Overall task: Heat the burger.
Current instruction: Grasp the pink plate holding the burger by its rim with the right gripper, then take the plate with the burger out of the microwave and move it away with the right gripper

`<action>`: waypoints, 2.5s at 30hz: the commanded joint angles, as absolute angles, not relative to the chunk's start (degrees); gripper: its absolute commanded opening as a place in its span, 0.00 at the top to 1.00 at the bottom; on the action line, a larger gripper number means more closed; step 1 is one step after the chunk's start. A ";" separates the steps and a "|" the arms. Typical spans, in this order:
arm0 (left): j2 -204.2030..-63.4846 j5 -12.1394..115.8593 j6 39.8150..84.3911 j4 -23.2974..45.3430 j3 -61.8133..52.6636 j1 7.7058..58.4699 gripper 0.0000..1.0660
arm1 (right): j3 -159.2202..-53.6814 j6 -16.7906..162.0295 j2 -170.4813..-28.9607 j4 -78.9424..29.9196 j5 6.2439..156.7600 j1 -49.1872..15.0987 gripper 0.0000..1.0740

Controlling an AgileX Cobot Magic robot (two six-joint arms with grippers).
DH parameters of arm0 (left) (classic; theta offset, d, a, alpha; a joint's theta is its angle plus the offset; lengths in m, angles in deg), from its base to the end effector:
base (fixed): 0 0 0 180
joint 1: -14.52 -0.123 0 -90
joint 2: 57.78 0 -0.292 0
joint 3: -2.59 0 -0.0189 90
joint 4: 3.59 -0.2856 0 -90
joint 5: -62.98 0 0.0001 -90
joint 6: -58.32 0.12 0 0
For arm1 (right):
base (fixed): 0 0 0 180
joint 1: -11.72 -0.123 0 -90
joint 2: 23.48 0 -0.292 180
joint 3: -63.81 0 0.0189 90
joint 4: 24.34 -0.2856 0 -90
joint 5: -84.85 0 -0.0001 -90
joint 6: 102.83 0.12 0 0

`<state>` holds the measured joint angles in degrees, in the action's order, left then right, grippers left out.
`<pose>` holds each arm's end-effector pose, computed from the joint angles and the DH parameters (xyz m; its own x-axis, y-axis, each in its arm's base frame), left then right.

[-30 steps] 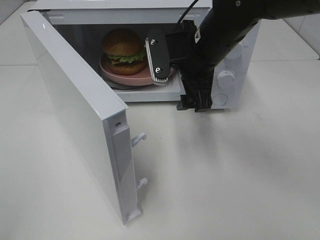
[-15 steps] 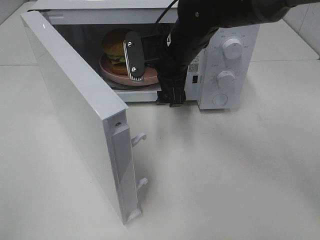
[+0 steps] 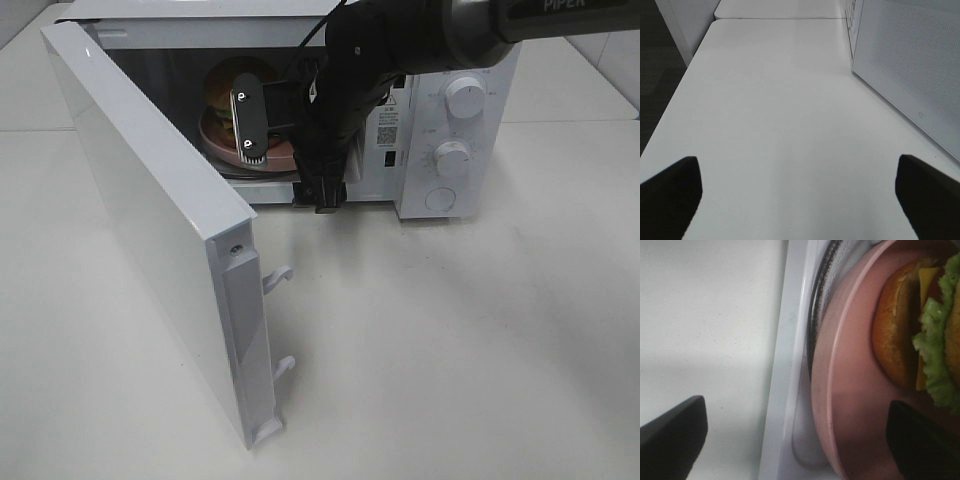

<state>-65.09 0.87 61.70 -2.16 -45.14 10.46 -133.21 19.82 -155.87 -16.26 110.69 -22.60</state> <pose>0.0404 0.0002 0.2845 -0.4570 0.0150 -0.8894 -0.0296 0.9990 0.0320 0.4488 0.2974 0.1402 0.2048 -0.9522 -0.2267 -0.8073 -0.0333 -0.5892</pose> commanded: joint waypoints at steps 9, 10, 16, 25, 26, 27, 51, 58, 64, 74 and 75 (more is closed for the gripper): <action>-64.29 1.61 61.76 -1.93 -45.14 10.17 0.08 | -139.45 20.45 -161.60 -16.78 110.35 -22.37 0.15; -64.29 1.61 61.76 -1.93 -45.14 10.17 0.08 | -139.45 20.45 -161.60 -16.78 110.35 -22.37 0.15; -64.29 1.61 61.76 -1.98 -45.14 10.17 0.08 | -140.20 20.05 -162.98 -16.66 109.61 -21.11 0.16; -64.29 1.61 61.76 -1.98 -45.14 10.17 0.08 | -140.20 18.96 -164.64 -16.83 108.80 -20.60 0.19; -64.29 1.61 61.76 -1.98 -45.14 10.17 0.08 | -140.20 18.90 -164.75 -17.01 108.35 -20.48 0.22; -64.29 1.61 61.76 -1.98 -45.14 10.17 0.08 | -140.20 18.90 -164.75 -17.01 108.35 -20.48 0.26; -64.29 1.61 61.76 -1.98 -45.14 10.17 0.08 | -140.20 9.68 -162.40 -24.34 118.83 -20.60 1.00; -64.29 1.61 61.76 -1.98 -45.14 10.17 0.08 | -140.20 9.11 -159.88 -24.34 122.38 -20.60 1.00; -64.29 1.61 61.76 -1.98 -45.14 10.17 0.08 | -135.90 7.22 -155.76 -24.34 122.73 -20.60 1.00; -64.29 1.61 61.76 -1.98 -45.14 10.17 0.08 | -125.76 4.29 -146.88 -23.94 120.09 -20.60 1.00; -64.29 1.61 61.76 -1.98 -45.14 10.17 0.08 | -125.76 4.29 -146.88 -23.94 120.09 -20.60 1.00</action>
